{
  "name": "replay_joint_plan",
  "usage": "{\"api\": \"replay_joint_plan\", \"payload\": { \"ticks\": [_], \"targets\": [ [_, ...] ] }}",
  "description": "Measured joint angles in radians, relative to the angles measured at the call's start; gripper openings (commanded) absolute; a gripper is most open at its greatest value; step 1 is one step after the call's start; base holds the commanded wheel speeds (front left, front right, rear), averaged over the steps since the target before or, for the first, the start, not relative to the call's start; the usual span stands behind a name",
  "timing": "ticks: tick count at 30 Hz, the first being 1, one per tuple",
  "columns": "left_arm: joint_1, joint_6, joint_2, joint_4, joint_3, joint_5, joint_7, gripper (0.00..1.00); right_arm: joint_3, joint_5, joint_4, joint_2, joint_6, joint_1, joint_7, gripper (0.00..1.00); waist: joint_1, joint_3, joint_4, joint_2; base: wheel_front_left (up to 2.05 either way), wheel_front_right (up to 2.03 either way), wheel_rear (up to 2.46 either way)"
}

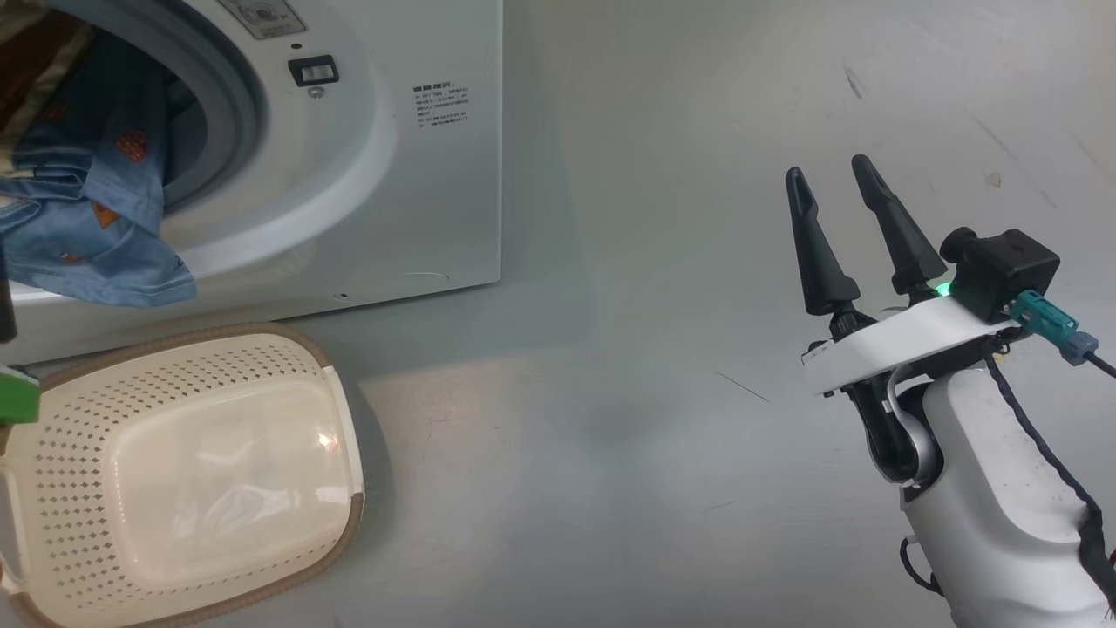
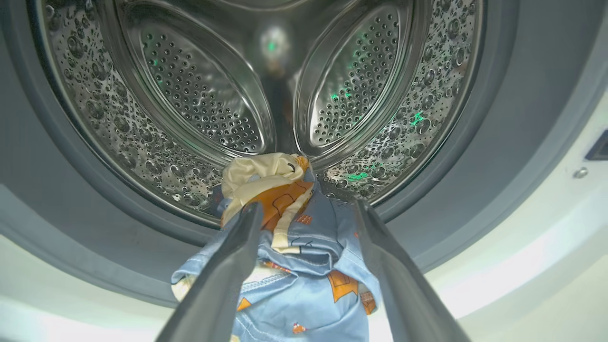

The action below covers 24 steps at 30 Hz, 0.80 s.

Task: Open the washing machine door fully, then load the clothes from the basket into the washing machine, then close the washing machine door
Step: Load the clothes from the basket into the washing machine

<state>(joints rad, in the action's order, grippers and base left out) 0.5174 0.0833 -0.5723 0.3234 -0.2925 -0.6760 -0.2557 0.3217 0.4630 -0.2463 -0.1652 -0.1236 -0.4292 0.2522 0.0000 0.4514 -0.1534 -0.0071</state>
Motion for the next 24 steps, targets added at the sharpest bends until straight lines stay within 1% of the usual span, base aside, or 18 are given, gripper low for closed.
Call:
{"api": "replay_joint_plan", "payload": {
  "ticks": [8, 14, 15, 20, 24],
  "targets": [
    [-0.120, -0.024, 0.041, -0.086, 0.034, 0.012, 0.000, 1.00, 0.000, 0.004, 0.001, -0.001, 0.000, 0.000, 0.000, 1.00, 0.0000, -0.002, 0.005, 0.0000, 0.00, 0.00, 0.00],
    [-0.200, -0.039, 0.063, -0.114, 0.064, 0.023, 0.000, 1.00, 0.000, 0.005, 0.002, -0.001, 0.000, 0.000, 0.000, 1.00, 0.0000, 0.001, 0.003, 0.0000, 0.00, 0.00, 0.00],
    [-0.233, -0.044, 0.071, -0.124, 0.070, 0.028, 0.000, 1.00, 0.001, 0.005, 0.002, -0.001, 0.000, 0.000, 0.000, 1.00, 0.0000, 0.003, 0.002, 0.0000, 0.00, 0.00, 0.00],
    [-0.299, -0.046, 0.095, -0.148, 0.075, 0.035, 0.000, 1.00, -0.001, 0.005, 0.003, -0.002, 0.000, 0.000, 0.000, 1.00, 0.0000, 0.009, -0.001, 0.0000, 0.00, 0.00, 0.00],
    [-0.317, -0.047, 0.109, -0.170, 0.090, 0.042, 0.000, 1.00, 0.002, 0.005, 0.003, -0.001, 0.000, 0.000, 0.000, 1.00, 0.0000, 0.014, -0.002, 0.0000, 0.00, 0.00, 0.00]
  ]
}}
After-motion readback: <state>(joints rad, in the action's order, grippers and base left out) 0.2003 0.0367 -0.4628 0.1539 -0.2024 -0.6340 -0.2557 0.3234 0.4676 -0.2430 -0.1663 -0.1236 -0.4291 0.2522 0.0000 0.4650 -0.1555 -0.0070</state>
